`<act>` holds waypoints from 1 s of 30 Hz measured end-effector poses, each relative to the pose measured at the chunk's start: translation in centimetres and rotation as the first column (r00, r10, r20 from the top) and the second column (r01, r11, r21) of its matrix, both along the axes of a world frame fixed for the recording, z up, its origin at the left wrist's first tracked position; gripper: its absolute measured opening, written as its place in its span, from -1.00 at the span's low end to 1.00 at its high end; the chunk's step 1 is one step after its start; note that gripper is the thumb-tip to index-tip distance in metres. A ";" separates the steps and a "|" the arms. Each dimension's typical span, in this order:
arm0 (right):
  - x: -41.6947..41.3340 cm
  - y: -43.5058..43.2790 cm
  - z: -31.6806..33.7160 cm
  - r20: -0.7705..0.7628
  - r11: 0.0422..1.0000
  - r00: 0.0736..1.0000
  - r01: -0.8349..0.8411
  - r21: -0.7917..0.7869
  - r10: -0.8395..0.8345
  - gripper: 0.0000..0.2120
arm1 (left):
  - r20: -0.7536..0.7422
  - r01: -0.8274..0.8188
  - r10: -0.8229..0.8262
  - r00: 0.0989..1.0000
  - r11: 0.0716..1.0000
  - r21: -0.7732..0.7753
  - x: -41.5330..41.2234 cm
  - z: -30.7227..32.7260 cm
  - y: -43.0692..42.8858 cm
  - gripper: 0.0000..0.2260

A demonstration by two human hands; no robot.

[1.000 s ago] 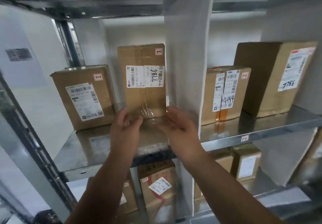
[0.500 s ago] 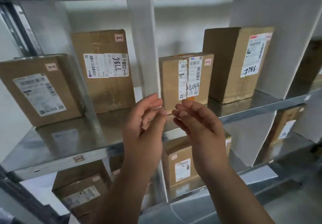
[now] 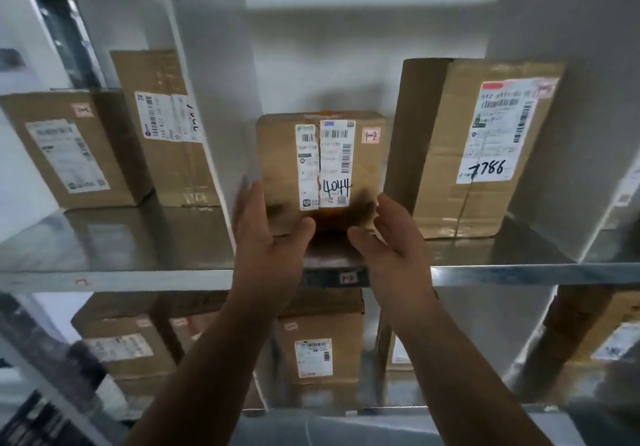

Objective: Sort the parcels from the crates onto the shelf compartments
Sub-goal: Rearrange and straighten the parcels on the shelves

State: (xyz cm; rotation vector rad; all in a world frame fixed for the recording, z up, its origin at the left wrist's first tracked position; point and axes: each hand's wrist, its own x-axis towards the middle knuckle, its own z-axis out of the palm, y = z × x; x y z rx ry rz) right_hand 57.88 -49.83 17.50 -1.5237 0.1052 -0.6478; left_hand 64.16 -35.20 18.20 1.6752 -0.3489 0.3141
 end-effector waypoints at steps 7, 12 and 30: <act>4.1 -1.6 2.5 -0.219 0.973 0.976 -0.034 -0.227 -0.017 -0.50 | -0.202 -0.141 0.139 0.969 0.990 0.005 2.7 1.1 -2.2 -0.38; 7.1 -2.3 3.2 -0.359 0.930 0.917 0.032 -0.366 -0.173 -0.35 | -0.317 -0.133 0.122 0.941 0.991 -0.015 4.8 2.9 -3.4 -0.41; 12.5 -1.6 2.4 -0.371 0.887 0.893 0.062 -0.457 -0.254 -0.08 | -0.349 -0.197 0.164 0.923 0.979 -0.060 9.7 3.2 -5.6 -0.04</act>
